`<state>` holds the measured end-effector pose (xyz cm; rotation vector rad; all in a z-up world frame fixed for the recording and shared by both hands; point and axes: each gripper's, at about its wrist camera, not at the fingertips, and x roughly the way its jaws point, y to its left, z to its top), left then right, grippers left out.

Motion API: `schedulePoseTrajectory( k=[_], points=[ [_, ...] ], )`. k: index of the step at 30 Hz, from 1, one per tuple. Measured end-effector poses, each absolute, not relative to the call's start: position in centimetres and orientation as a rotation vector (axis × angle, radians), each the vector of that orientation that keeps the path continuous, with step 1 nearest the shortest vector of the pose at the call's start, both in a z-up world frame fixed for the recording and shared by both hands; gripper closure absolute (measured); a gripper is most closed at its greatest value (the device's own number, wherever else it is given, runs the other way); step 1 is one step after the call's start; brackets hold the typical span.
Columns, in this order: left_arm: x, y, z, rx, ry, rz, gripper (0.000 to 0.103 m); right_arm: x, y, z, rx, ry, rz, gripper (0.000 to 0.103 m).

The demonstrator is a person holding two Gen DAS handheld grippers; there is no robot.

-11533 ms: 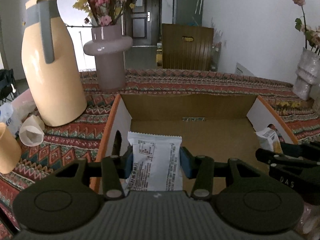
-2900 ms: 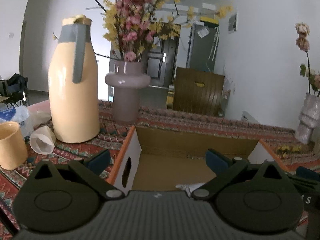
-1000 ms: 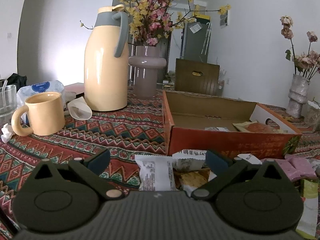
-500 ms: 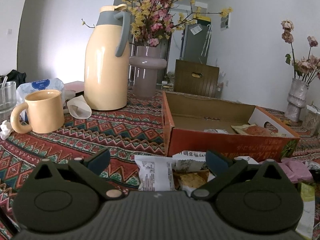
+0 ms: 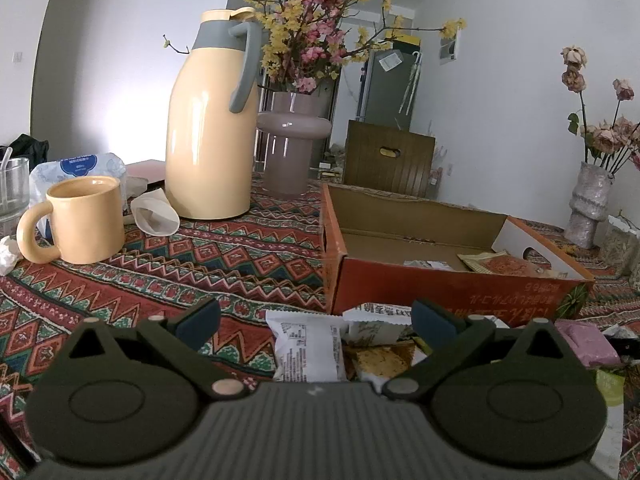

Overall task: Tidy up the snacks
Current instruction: 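Return both tools to the pile and grasp a white packet with the right gripper, then grasp a white cookie packet with the left gripper while the right holds its white packet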

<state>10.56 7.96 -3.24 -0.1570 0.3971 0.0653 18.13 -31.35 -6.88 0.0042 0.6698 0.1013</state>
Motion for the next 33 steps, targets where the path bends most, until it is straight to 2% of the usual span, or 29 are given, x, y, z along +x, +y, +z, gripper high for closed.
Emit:
schedulePoseTrajectory(
  k=[14, 24, 33],
  points=[
    [10.7, 7.9, -3.3, -0.157, 0.406, 0.048, 0.000, 10.6, -25.9, -4.9, 0.064, 0.344, 0.082, 0.060],
    [10.7, 7.9, -3.4, -0.165, 0.409, 0.039, 0.000, 11.4, -25.6, -6.3, 0.091, 0.368, 0.093, 0.060],
    [10.2, 9.1, -2.8, -0.215, 0.504, -0.051, 0.000, 11.3, -25.9, -6.4, 0.112, 0.364, 0.091, 0.060]
  ],
)
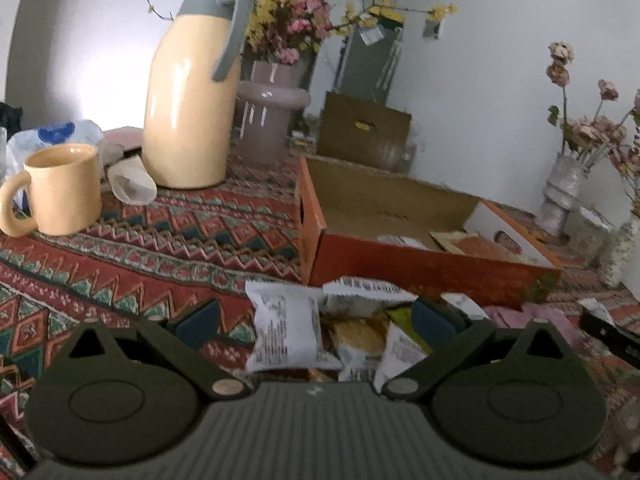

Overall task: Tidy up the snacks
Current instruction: 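Grasp a white cookie packet with the left gripper while the right holds its white packet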

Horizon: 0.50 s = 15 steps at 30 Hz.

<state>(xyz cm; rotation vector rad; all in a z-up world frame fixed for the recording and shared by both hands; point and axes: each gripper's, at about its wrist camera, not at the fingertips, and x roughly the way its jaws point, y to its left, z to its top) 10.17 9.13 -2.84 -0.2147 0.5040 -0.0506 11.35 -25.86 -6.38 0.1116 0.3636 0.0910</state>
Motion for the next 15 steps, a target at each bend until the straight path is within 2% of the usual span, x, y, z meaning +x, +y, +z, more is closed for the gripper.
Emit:
schedulePoseTrajectory(
  k=[13, 15],
  points=[
    [9.2, 7.4, -4.1, -0.009, 0.649, -0.083, 0.000, 11.2, -26.1, -6.4, 0.131, 0.352, 0.104, 0.060],
    [9.2, 7.2, -4.5, -0.004, 0.665, -0.073, 0.003, 11.2, -26.1, -6.4, 0.132, 0.351, 0.104, 0.060]
  ],
)
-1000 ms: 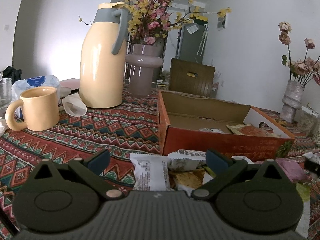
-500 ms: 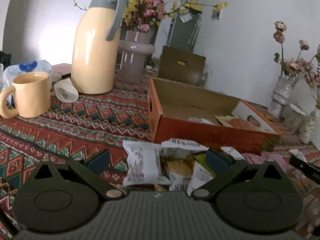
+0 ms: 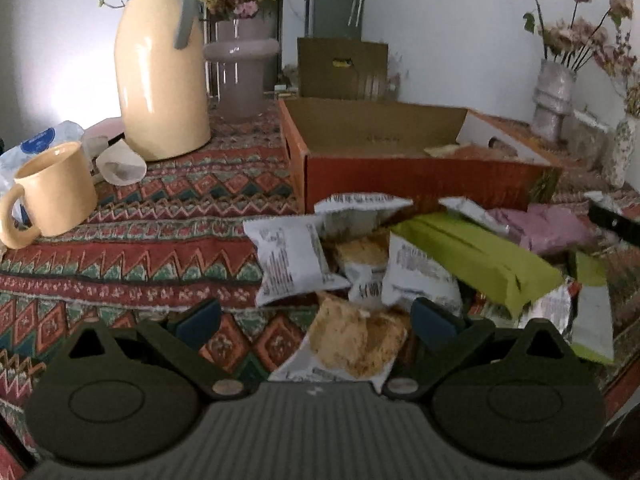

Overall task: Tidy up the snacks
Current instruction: 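Grasp a white cookie packet with the left gripper while the right holds its white packet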

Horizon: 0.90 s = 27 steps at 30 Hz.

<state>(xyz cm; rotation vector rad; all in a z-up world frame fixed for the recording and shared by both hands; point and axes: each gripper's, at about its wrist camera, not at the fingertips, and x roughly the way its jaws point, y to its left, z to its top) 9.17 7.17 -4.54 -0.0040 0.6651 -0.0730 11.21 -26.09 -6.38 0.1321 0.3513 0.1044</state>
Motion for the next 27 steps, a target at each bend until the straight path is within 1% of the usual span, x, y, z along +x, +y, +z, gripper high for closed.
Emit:
schedulePoseTrajectory(
  k=[3, 10, 16, 19, 21, 27],
  points=[
    [9.1, 6.9, -5.2, -0.022, 0.687, -0.084, 0.010, 11.2, -26.1, -6.4, 0.133, 0.351, 0.106, 0.060],
    [9.3, 6.3, -5.8, -0.025, 0.706, -0.074, 0.016, 11.2, -26.0, -6.4, 0.136, 0.353, 0.112, 0.060],
    [9.2, 5.8, -5.9, -0.019, 0.705, -0.071, 0.024, 11.2, -26.0, -6.4, 0.137, 0.352, 0.113, 0.060],
    [9.2, 5.4, -5.8, -0.001, 0.701, -0.071, 0.037, 11.2, -26.0, -6.4, 0.137, 0.353, 0.113, 0.060],
    [9.0, 5.2, -5.8, 0.015, 0.696, -0.072, 0.050, 11.2, -26.0, -6.4, 0.137, 0.352, 0.113, 0.060],
    [8.3, 5.0, -5.7, 0.030, 0.676, -0.070, 0.054, 11.2, -26.0, -6.4, 0.137, 0.352, 0.113, 0.060]
  ],
)
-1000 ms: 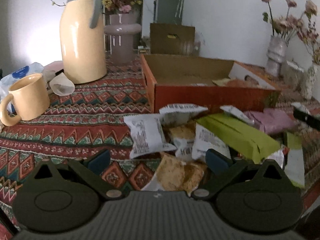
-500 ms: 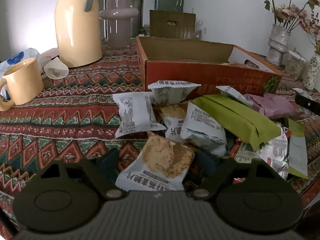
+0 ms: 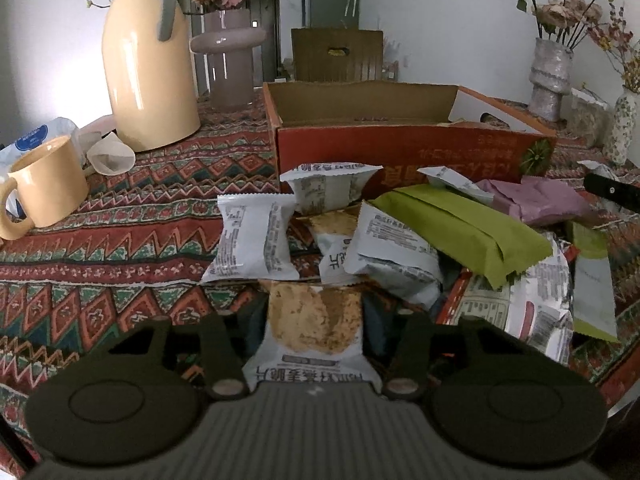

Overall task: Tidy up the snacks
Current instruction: 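Grasp a white cookie packet with the left gripper while the right holds its white packet, then carry both held white packets over the cardboard box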

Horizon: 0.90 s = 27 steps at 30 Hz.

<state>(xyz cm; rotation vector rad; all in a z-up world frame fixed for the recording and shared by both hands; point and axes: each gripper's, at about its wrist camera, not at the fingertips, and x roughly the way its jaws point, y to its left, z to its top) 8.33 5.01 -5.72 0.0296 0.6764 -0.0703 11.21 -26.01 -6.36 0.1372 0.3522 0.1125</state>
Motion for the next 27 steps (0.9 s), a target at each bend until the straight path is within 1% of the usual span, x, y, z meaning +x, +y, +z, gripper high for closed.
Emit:
schedulePoseTrajectory(
  k=[11, 22, 27],
  points=[
    [7.2, 5.6, -4.6, -0.007, 0.626, -0.044, 0.054, 11.1, -25.8, -6.3, 0.137, 0.348, 0.111, 0.060],
    [6.6, 5.6, -1.5, -0.051, 0.521, -0.051, 0.054, 11.0, -25.1, -5.9, 0.102, 0.352, 0.085, 0.060],
    [7.0, 5.0, -0.1, -0.063, 0.475, -0.065, 0.054, 10.7, -24.1, -4.5, 0.088, 0.329, 0.113, 0.060]
  ],
)
